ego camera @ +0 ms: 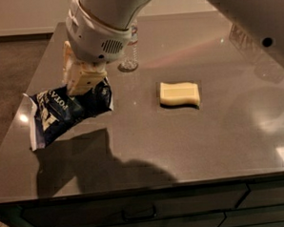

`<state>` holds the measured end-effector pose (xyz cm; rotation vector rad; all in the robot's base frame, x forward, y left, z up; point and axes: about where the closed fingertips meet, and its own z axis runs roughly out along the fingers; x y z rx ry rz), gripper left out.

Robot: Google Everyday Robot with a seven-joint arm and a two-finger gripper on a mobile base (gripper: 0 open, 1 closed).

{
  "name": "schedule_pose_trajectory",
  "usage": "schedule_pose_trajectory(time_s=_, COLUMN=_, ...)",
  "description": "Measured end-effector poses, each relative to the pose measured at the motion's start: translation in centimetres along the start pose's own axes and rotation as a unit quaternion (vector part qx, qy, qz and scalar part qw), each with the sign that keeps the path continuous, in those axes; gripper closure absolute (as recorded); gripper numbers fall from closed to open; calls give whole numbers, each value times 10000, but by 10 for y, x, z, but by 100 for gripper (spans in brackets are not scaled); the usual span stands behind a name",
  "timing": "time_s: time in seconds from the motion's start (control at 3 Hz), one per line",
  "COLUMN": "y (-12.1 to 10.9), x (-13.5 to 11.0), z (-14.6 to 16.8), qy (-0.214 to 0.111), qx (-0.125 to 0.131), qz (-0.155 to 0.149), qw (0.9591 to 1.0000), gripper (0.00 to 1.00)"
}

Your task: Pick blue chip bag

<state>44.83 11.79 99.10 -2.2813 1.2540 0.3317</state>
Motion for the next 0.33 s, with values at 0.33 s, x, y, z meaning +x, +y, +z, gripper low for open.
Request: schedule_pose_trajectory(time_s=0.33, y=0, x=-2, z=-2, qy=-20, qx=20, qz=-13, qw=10000, gripper=100)
